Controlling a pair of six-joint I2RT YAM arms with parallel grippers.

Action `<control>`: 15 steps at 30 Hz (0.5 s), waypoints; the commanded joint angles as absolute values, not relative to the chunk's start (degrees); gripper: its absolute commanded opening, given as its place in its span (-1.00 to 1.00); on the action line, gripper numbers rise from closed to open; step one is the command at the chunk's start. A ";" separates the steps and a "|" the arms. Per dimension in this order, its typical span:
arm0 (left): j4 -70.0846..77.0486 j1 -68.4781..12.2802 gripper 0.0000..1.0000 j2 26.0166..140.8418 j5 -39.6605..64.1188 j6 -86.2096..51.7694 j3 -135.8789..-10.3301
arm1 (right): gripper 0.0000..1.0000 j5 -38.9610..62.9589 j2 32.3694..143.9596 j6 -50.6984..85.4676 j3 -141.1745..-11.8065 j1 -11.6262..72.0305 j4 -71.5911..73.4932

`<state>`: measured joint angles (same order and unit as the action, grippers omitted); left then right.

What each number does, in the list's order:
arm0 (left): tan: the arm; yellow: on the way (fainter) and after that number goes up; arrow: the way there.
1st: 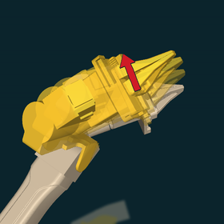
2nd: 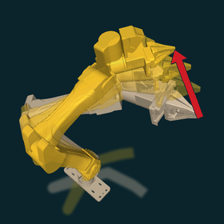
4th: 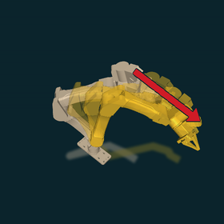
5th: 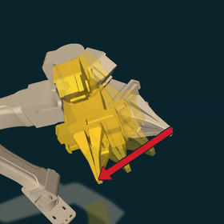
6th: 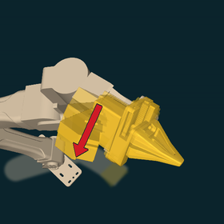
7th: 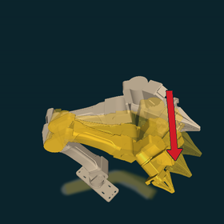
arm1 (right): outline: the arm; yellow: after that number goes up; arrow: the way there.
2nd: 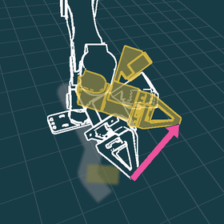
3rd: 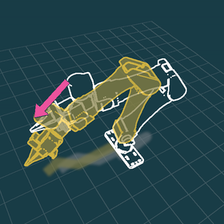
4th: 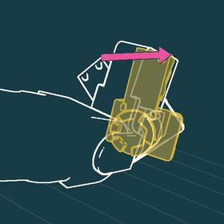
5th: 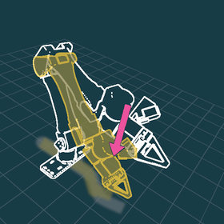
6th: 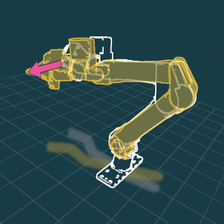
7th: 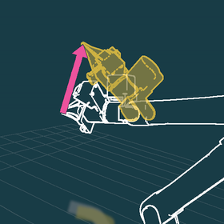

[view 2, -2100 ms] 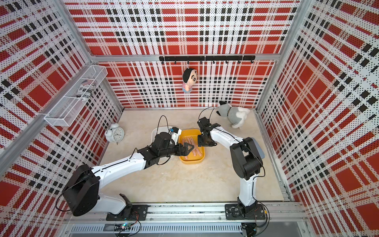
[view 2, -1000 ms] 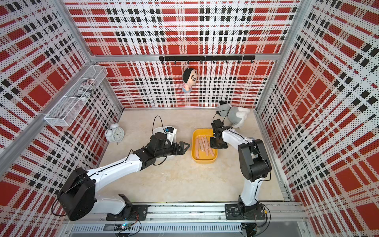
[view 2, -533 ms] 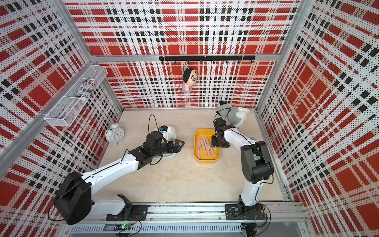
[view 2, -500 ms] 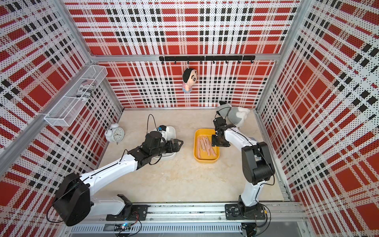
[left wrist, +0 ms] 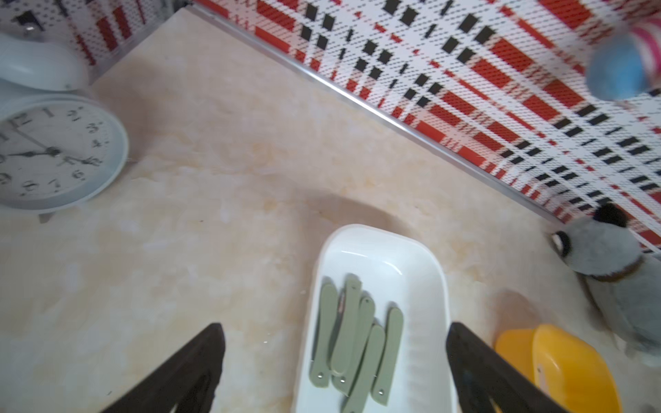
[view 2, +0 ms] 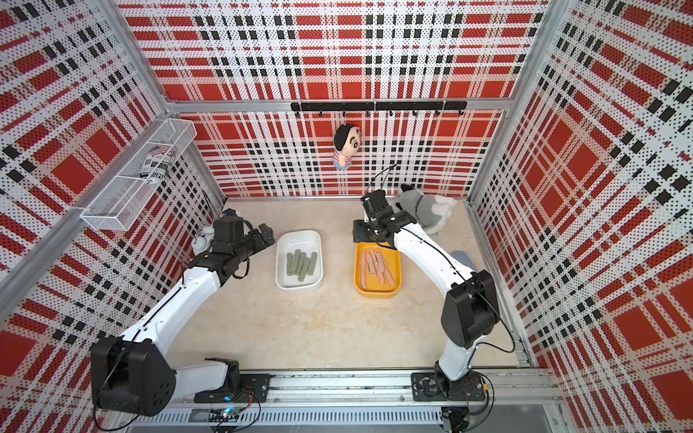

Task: Place the fruit knives into the storage box by color
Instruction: Move the storage box to the center of the board.

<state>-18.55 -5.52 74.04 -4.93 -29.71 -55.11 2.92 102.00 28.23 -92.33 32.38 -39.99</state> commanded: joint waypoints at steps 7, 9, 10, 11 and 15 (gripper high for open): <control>-12.33 -4.20 0.97 83.42 0.16 -31.37 -53.35 | 0.16 11.07 115.57 31.29 -96.59 39.80 -34.10; -10.44 -4.67 0.97 85.67 1.37 -31.58 -53.26 | 0.15 11.68 117.74 31.29 -97.49 40.35 -34.07; -9.29 -4.82 0.97 86.91 2.16 -31.47 -53.27 | 0.14 11.91 118.42 31.29 -97.65 40.43 -33.85; -8.48 -4.83 0.97 88.11 3.10 -31.55 -53.24 | 0.14 12.08 118.69 32.98 -97.49 40.56 -33.37; -5.78 -4.94 0.98 93.04 6.51 -31.49 -53.87 | 0.14 12.57 119.69 33.22 -97.75 40.70 -33.19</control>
